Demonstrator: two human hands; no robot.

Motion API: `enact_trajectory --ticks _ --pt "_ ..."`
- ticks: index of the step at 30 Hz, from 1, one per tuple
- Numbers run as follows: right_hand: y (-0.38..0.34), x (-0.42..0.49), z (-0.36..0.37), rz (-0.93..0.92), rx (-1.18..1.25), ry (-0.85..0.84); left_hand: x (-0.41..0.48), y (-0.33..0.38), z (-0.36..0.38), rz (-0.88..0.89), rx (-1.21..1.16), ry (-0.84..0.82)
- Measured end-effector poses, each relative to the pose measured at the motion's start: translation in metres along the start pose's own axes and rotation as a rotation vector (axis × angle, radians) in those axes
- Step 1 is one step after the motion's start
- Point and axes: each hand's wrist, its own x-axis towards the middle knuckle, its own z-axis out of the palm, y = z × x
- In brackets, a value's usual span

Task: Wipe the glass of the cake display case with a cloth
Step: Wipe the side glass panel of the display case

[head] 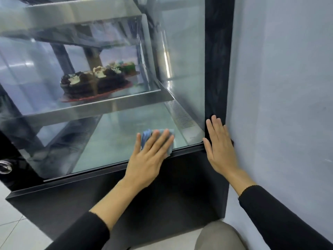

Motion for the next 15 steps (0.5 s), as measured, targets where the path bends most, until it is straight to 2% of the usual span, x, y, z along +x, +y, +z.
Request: enact_trajectory --ticks 2,4,8,10,12,15 --pt "0.0 0.0 -0.002 0.0 0.013 -0.008 0.006 -0.002 -0.001 0.052 0.042 -0.022" --pt "0.0 0.0 -0.005 0.006 0.027 -0.021 0.048 -0.012 -0.018 0.042 0.075 0.04" --pt "-0.002 0.002 -0.01 0.022 0.087 -0.027 0.162 -0.035 -0.065 -0.133 0.005 0.195" --pt "-0.005 0.001 -0.015 0.042 0.194 -0.007 0.192 -0.035 -0.076 -0.203 -0.018 0.235" --pt "-0.011 -0.003 -0.025 0.139 0.363 0.062 0.193 -0.023 -0.068 -0.215 -0.046 0.258" --pt "-0.016 -0.012 -0.039 0.307 0.483 0.273 0.149 0.02 -0.035 -0.095 -0.113 0.197"
